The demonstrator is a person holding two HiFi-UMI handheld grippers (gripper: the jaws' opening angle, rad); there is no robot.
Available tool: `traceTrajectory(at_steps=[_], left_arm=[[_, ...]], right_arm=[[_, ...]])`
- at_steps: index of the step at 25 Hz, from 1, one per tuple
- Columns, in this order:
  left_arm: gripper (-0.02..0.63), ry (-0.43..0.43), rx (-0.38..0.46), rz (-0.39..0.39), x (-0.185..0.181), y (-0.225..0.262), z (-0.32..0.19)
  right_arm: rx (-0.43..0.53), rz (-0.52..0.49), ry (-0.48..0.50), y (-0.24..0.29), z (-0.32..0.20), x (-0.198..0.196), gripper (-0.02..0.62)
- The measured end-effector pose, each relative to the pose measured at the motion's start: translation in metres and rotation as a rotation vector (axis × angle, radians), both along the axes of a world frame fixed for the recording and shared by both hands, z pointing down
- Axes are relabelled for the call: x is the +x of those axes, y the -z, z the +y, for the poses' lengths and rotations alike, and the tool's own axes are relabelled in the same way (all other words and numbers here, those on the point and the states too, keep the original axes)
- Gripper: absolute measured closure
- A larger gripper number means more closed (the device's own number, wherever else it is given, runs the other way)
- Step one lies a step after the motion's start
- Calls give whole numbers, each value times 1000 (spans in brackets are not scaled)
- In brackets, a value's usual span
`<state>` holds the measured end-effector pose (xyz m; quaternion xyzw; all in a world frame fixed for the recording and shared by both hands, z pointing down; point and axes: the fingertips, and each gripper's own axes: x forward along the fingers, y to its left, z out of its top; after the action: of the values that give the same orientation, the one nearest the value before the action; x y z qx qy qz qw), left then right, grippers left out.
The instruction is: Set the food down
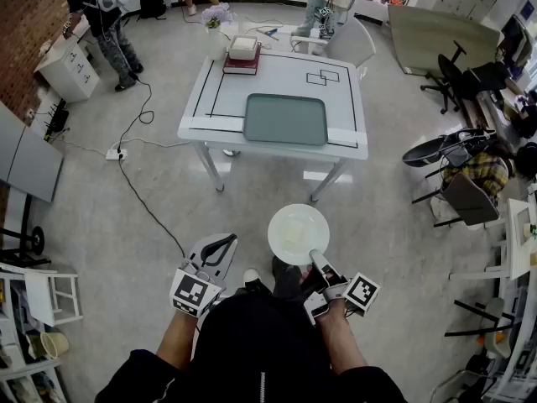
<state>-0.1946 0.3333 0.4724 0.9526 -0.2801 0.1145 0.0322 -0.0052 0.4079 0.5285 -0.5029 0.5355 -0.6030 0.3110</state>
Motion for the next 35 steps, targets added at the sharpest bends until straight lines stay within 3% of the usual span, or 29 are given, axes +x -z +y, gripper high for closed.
traceTrajectory(at_steps=[15, 35], left_arm=[[597, 11, -68, -22, 0, -21, -15], [597, 15, -66, -19, 72, -8, -123]], right_arm=[[2, -32, 1, -7, -20, 2, 578], [-17, -53, 59, 0, -131, 56, 577]])
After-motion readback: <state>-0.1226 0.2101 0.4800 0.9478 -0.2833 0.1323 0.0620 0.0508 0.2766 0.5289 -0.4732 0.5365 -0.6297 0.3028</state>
